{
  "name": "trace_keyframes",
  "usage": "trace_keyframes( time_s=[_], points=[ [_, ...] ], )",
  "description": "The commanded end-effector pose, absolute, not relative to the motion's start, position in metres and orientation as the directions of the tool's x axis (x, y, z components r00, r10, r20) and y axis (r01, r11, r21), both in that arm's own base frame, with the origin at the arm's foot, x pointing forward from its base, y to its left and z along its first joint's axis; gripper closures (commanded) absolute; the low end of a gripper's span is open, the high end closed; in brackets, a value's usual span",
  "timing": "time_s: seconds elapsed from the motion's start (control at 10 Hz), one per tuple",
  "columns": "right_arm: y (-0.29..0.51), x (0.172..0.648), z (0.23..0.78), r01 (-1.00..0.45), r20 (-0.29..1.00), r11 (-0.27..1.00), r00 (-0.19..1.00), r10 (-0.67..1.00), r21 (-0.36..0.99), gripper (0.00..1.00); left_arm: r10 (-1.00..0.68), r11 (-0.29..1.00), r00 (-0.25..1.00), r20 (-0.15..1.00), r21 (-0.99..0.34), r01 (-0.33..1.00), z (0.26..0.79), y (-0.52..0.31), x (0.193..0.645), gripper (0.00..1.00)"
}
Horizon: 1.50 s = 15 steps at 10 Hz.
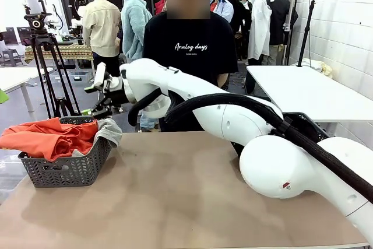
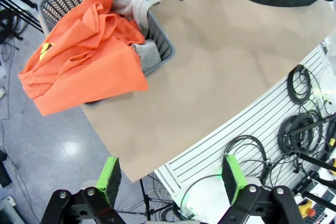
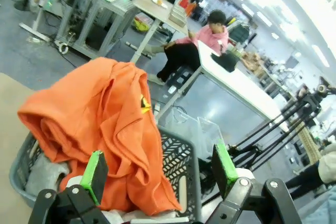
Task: Sort the tops and bottoms.
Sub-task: Sort the clothes according to human instructions.
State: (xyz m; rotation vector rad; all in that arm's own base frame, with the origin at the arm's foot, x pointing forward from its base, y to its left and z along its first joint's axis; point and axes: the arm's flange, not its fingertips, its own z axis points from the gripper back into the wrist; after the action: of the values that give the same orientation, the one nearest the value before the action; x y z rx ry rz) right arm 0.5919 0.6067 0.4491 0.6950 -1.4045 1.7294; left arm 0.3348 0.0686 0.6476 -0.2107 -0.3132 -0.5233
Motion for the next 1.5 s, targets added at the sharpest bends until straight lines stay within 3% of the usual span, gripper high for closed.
trace_keyframes(
  time_s=[0.0,0.1,0.3,0.6,1.0,1.4],
  points=[
    [0.559,0.524,0.517,-0.84,0.771,0.009,-0.494,0.402,-0.543,0.0,-0.456,0.846,0.821,0.343,-0.121,0.52,0.647,0.069,0.333,0.0],
    [0.538,0.501,0.548,-0.822,0.751,0.073,-0.476,0.457,-0.565,0.0,-0.456,0.846,0.821,0.343,-0.121,0.52,0.647,0.069,0.333,0.0],
    [0.481,0.455,0.594,-0.808,0.735,0.238,-0.314,0.601,-0.54,0.0,-0.456,0.846,0.821,0.343,-0.121,0.52,0.647,0.069,0.333,0.0],
    [0.366,0.381,0.624,-0.729,0.801,0.506,-0.096,0.591,-0.461,0.0,-0.456,0.846,0.821,0.343,-0.121,0.52,0.647,0.069,0.333,0.0],
    [0.285,0.292,0.623,-0.61,0.885,0.684,-0.062,0.461,-0.399,0.0,-0.456,0.846,0.821,0.343,-0.121,0.52,0.647,0.069,0.333,0.0],
    [0.26,0.269,0.612,-0.6,0.914,0.72,-0.047,0.403,-0.349,0.0,-0.456,0.846,0.821,0.343,-0.121,0.52,0.647,0.069,0.333,0.0]
  ],
)
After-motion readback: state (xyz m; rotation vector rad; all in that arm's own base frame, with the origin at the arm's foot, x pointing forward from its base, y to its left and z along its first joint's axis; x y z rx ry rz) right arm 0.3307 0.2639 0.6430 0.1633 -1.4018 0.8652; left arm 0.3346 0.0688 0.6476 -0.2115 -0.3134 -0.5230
